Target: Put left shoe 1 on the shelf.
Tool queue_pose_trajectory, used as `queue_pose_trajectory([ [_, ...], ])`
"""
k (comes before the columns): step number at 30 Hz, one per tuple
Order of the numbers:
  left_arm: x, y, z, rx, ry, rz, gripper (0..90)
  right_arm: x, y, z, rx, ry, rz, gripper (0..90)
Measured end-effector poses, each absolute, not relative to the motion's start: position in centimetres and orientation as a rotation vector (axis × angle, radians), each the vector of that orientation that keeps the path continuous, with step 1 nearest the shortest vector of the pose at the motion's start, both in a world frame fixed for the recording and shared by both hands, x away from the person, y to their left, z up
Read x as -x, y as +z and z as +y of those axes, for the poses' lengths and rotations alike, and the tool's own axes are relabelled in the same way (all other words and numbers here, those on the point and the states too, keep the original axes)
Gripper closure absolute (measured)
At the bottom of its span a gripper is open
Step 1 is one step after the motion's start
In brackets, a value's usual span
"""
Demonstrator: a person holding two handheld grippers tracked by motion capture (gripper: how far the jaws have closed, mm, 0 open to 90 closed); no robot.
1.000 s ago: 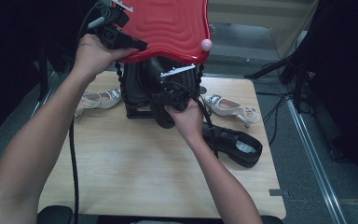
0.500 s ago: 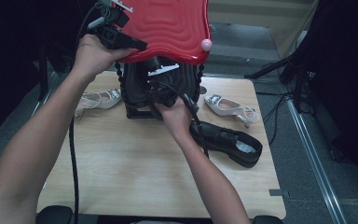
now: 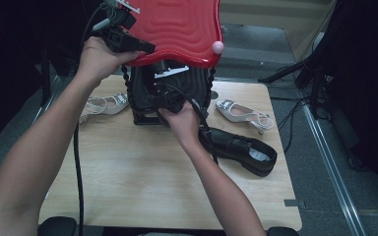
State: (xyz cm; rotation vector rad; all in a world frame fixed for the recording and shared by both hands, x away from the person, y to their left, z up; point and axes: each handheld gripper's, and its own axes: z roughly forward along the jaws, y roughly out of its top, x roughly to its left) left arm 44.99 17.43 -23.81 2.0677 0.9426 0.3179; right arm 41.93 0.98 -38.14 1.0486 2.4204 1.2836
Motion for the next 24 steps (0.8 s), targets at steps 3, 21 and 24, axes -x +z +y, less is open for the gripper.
queue_pose_trajectory([
  [3,-45.0,-23.8,17.5,-2.067,0.317,0.942,90.0,-41.2,-37.6,0.2,-1.046,1.294,2.433,69.6],
  [21,-45.0,-23.9,17.4,-2.060,0.319,0.945,90.0,-36.7,-37.7,-3.4,-0.941,1.307,2.541,90.0],
  [24,-45.0,-23.9,17.5,-2.059,0.320,0.944,90.0,-36.3,-38.8,-3.8,-0.939,1.300,2.557,90.0],
])
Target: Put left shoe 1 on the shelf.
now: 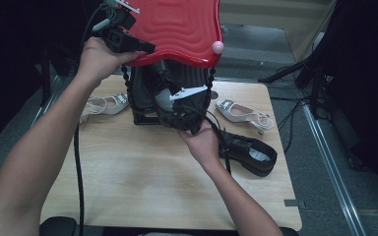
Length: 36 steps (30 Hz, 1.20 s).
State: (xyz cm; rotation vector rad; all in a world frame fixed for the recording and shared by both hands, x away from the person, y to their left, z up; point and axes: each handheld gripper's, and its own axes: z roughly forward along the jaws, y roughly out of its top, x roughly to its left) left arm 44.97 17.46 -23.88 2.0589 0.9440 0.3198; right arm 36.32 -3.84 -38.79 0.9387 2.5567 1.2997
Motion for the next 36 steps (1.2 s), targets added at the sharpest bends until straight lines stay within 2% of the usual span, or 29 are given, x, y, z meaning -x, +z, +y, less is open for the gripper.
queue_pose_trajectory([
  [12,-44.9,-24.0,17.5,-2.048,0.325,0.940,90.0,-37.2,-42.8,-5.4,-1.021,1.230,2.588,90.0],
  [36,-44.8,-24.0,17.5,-2.049,0.333,0.944,90.0,-39.8,-42.4,-2.8,-1.102,1.243,2.571,90.0],
])
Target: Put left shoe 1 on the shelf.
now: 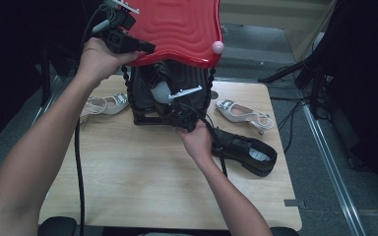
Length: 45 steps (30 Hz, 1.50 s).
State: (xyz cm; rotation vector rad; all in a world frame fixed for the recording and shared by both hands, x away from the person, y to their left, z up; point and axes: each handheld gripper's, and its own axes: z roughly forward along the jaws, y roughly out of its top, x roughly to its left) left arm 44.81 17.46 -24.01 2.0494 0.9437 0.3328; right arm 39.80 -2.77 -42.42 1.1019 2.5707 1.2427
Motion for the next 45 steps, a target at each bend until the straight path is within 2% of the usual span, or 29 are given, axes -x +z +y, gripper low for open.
queue_pose_trajectory([
  [31,-44.8,-24.1,17.5,-2.035,0.332,0.947,90.0,-43.6,-41.5,3.2,-1.164,1.266,2.508,90.0],
  [45,-44.8,-24.1,17.5,-2.032,0.331,0.950,90.0,-44.4,-42.3,4.1,-1.150,1.284,2.526,90.0],
])
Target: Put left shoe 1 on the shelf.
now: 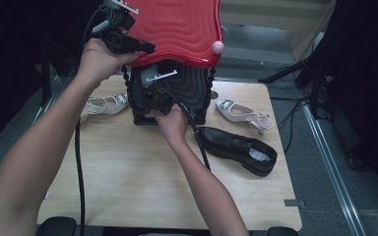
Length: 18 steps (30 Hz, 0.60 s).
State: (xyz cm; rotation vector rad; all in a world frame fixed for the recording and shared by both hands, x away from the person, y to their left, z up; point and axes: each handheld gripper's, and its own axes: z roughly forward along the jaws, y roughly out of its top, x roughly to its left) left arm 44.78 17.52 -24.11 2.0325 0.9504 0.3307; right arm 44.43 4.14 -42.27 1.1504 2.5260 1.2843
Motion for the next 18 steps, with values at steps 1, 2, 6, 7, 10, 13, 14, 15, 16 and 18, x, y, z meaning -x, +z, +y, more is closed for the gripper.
queue_pose_trajectory([
  [1,-44.8,-24.1,17.5,-2.032,0.329,0.951,90.0,-44.5,-42.3,4.2,-1.149,1.285,2.528,90.0],
  [2,-44.8,-24.1,17.5,-2.029,0.330,0.951,90.0,-44.5,-42.3,4.2,-1.148,1.284,2.529,90.0],
  [6,-44.8,-24.1,17.5,-2.028,0.331,0.951,90.0,-44.8,-42.9,4.5,-1.157,1.249,2.549,90.0],
  [7,-44.8,-24.1,17.6,-2.028,0.330,0.952,90.0,-44.7,-43.0,4.5,-1.140,1.255,2.543,90.0],
  [10,-44.7,-24.1,17.5,-2.030,0.331,0.952,90.0,-44.5,-42.8,4.4,-1.140,1.279,2.540,90.0],
  [13,-44.8,-24.1,17.5,-2.034,0.326,0.954,90.0,-44.2,-42.4,4.1,-1.120,1.301,2.535,90.0],
  [14,-44.8,-24.0,17.5,-2.040,0.320,0.959,90.0,-44.0,-42.3,3.9,-1.115,1.307,2.537,89.9],
  [15,-44.8,-23.9,17.5,-2.036,0.318,0.964,90.0,-43.8,-42.1,3.7,-1.103,1.321,2.542,88.8],
  [16,-44.8,-23.9,17.6,-2.031,0.309,0.959,90.0,-43.6,-41.9,3.6,-1.095,1.330,2.544,88.6],
  [18,-44.7,-23.6,17.8,-2.012,0.286,0.955,89.8,-43.0,-41.7,3.2,-1.068,1.338,2.550,87.6],
])
